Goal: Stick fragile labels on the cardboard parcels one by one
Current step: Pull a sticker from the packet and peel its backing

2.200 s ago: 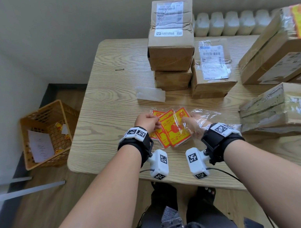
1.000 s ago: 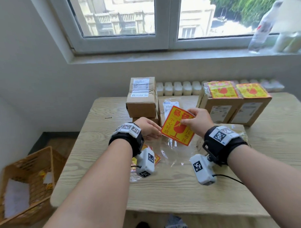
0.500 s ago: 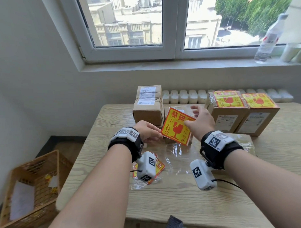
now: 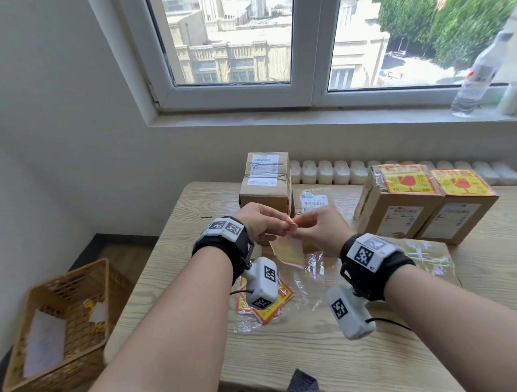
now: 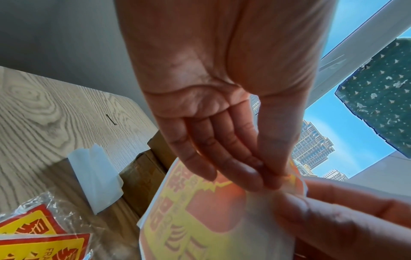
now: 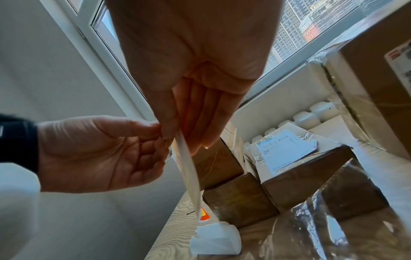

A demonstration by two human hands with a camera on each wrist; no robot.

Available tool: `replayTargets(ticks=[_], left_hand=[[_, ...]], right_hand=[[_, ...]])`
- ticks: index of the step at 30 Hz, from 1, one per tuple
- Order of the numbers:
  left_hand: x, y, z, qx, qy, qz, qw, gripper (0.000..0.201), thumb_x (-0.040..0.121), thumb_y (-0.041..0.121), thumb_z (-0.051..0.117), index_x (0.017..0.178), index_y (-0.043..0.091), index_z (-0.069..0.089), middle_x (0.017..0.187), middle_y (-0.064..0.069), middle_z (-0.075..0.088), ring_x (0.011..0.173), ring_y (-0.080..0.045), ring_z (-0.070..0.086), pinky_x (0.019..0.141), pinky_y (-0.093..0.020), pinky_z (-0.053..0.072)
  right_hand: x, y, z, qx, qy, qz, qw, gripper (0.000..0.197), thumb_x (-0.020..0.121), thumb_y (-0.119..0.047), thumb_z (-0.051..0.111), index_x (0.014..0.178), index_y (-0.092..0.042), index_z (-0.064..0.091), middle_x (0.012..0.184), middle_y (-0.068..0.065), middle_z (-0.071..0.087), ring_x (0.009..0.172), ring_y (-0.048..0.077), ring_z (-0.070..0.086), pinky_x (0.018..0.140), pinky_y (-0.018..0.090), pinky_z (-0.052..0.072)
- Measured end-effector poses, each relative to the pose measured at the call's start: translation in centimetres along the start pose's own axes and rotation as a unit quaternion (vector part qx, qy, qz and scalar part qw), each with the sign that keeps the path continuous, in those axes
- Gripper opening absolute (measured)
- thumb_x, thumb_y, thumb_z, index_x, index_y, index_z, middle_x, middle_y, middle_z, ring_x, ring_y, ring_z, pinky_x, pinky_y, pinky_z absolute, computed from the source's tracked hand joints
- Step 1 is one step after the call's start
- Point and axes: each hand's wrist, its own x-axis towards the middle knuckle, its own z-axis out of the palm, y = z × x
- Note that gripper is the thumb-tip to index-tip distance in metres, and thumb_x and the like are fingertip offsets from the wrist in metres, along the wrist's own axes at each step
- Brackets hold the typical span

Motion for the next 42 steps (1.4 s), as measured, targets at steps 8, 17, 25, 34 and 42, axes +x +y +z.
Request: replayTargets(ticks=[8, 17, 25, 34, 42], left_hand=[[0.5, -0.1, -0.5, -0.004, 0.001, 0.003, 1.000, 0.009, 0.084, 0.006, 0.069, 0.082, 0.014, 0.073, 0.071, -0.004, 0.072, 0.063, -0.008, 0.067, 0.075, -0.027, 0.054], [1.1, -0.1, -0.9, -0.024, -0.009, 0.000, 1.000, 0.003, 0.083, 0.009, 0.071, 0.081, 0.009, 0.073, 0.064, -0.002, 0.071, 0.063, -0.011, 0.066, 0.071, -0.025, 0.056], [1.6, -0.2, -0.9, -0.031, -0.008, -0.004, 0.999, 0.009, 0.080, 0.013, 0.074, 0.076, 0.005, 0.072, 0.068, -0.004, 0.071, 0.056, -0.010, 0.064, 0.060, -0.020, 0.056], [1.9, -0.5, -1.4, 0.005, -0.018, 0.016, 1.000, 0.007, 0.083, 0.021, 0.072, 0.085, 0.015, 0.072, 0.076, 0.001, 0.073, 0.068, -0.004, 0.067, 0.072, -0.020, 0.055], [2.0, -1.0, -1.5, -0.001, -0.051, 0.000, 0.999, 0.003, 0.085, 0.009, 0.070, 0.084, 0.011, 0.070, 0.075, -0.001, 0.072, 0.067, -0.007, 0.068, 0.069, -0.022, 0.056]], right_hand=[[0.9, 0.1, 0.3, 0.035, 0.007, 0.014, 0.999, 0.014, 0.077, -0.028, 0.077, 0.090, -0.022, 0.077, 0.085, -0.002, 0.076, 0.083, 0.014, 0.072, 0.082, 0.043, 0.059], [1.4, 0.2, 0.6, 0.030, 0.015, 0.008, 0.999, 0.016, 0.078, -0.031, 0.077, 0.090, -0.021, 0.078, 0.082, -0.003, 0.076, 0.081, 0.014, 0.072, 0.081, 0.043, 0.059], [1.4, -0.1, 1.0, -0.007, 0.016, -0.005, 1.000, 0.012, 0.080, -0.021, 0.076, 0.092, -0.021, 0.077, 0.087, -0.003, 0.076, 0.083, 0.011, 0.071, 0.081, 0.040, 0.059], [1.2, -0.3, 0.8, 0.064, 0.003, 0.025, 0.998, 0.004, 0.080, -0.027, 0.076, 0.084, -0.027, 0.076, 0.084, -0.001, 0.076, 0.082, 0.013, 0.072, 0.080, 0.035, 0.060], [1.5, -0.4, 1.1, 0.162, 0.034, 0.094, 0.982, 0.019, 0.090, -0.010, 0.064, 0.073, -0.017, 0.072, 0.069, 0.002, 0.072, 0.065, 0.011, 0.070, 0.068, 0.025, 0.059]])
